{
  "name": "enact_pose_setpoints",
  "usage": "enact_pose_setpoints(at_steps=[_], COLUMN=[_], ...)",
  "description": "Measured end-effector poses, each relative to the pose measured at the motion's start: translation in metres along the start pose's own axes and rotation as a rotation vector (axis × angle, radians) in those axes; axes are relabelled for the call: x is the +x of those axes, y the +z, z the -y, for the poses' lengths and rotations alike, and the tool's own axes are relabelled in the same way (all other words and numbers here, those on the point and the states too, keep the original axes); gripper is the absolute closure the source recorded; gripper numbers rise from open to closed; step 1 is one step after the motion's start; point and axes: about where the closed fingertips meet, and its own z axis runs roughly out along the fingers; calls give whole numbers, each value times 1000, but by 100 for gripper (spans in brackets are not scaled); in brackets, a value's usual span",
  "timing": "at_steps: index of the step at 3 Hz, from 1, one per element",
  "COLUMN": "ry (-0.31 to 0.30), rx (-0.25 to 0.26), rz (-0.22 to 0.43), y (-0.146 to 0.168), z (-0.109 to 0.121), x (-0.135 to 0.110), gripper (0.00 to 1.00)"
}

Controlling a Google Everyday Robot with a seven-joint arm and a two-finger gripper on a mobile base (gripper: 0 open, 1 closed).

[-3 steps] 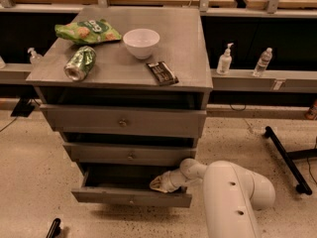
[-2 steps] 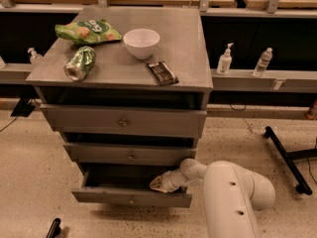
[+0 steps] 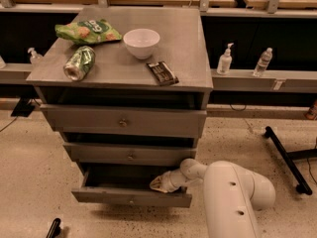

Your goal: Open bottom drawer

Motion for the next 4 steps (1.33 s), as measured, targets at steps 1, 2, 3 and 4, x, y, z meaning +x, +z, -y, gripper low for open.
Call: enact_pose_setpoints(at_steps=[1,2,3,4], ry=[0,0,0,0], rx=[0,0,0,0], rz=[0,0,0,0], y=[0,0,0,0], z=[1,1,1,3], x=[0,0,0,0], gripper=[60,56,65,65])
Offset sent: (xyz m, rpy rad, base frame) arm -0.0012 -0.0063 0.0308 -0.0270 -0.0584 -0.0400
